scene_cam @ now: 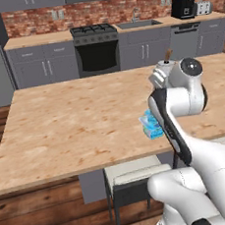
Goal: Stack the yogurt containers by placing the smaller containers on top of the larger containers.
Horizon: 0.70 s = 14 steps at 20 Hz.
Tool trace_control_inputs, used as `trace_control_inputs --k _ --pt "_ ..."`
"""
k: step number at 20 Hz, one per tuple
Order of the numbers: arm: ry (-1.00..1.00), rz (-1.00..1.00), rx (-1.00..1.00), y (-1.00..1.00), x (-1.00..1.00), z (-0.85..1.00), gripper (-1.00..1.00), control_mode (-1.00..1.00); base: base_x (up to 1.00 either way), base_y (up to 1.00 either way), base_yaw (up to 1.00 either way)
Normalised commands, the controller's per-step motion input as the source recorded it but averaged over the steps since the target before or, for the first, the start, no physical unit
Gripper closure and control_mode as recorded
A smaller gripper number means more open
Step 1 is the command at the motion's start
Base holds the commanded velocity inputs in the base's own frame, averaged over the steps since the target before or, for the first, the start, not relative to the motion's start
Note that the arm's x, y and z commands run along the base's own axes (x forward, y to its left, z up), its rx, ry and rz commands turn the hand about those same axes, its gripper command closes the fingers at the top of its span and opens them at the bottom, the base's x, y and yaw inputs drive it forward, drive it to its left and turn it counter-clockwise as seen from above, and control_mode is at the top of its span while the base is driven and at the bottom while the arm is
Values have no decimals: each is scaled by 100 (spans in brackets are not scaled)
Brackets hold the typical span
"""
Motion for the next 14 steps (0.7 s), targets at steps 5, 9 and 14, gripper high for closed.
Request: trace_control_inputs --k 5,9,14 --pt "-32 8 0 0 -70 18 -100 -100 0 0 0" --pt "-35 1 0 -6 -84 22 -100 -100 0 0 0" --pt "-38 3 0 -1 -72 33 -100 -100 0 0 0"
